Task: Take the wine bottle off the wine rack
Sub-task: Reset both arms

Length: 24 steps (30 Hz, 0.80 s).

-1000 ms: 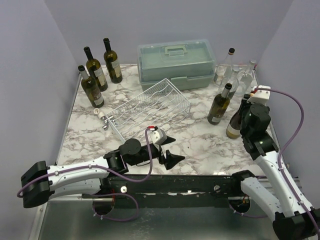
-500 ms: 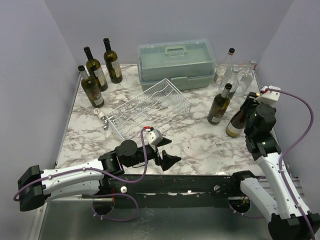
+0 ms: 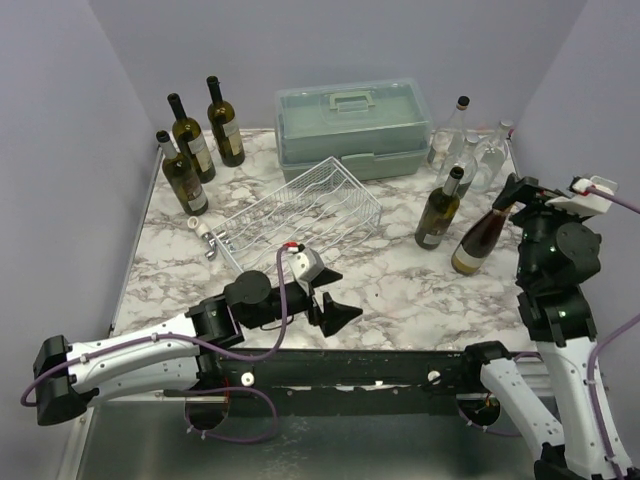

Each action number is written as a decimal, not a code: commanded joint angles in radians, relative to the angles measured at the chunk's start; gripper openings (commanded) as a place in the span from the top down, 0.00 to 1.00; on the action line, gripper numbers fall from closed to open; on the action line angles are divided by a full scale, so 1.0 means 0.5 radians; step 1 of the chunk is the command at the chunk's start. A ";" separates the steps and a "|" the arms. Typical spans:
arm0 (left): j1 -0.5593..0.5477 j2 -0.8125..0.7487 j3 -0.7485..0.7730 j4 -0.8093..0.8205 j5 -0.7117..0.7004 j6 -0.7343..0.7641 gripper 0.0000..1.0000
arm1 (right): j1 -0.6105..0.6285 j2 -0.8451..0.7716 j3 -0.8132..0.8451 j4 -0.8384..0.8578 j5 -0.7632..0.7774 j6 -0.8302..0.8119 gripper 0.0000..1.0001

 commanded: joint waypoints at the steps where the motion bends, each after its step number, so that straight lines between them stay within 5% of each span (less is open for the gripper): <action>1: 0.053 -0.030 0.246 -0.310 0.072 0.007 0.01 | -0.005 -0.080 0.252 -0.366 -0.118 -0.088 0.08; 10: 0.568 -0.039 0.688 -0.857 0.306 -0.221 0.01 | -0.005 0.045 0.728 -0.997 -0.595 -0.179 0.01; 17: 0.748 -0.281 0.863 -1.249 -0.123 -0.076 0.01 | -0.006 0.246 1.025 -1.339 -0.893 -0.146 0.01; 24: 0.909 -0.531 0.996 -1.491 -0.509 0.060 0.01 | -0.006 0.353 1.214 -1.340 -1.100 -0.087 0.00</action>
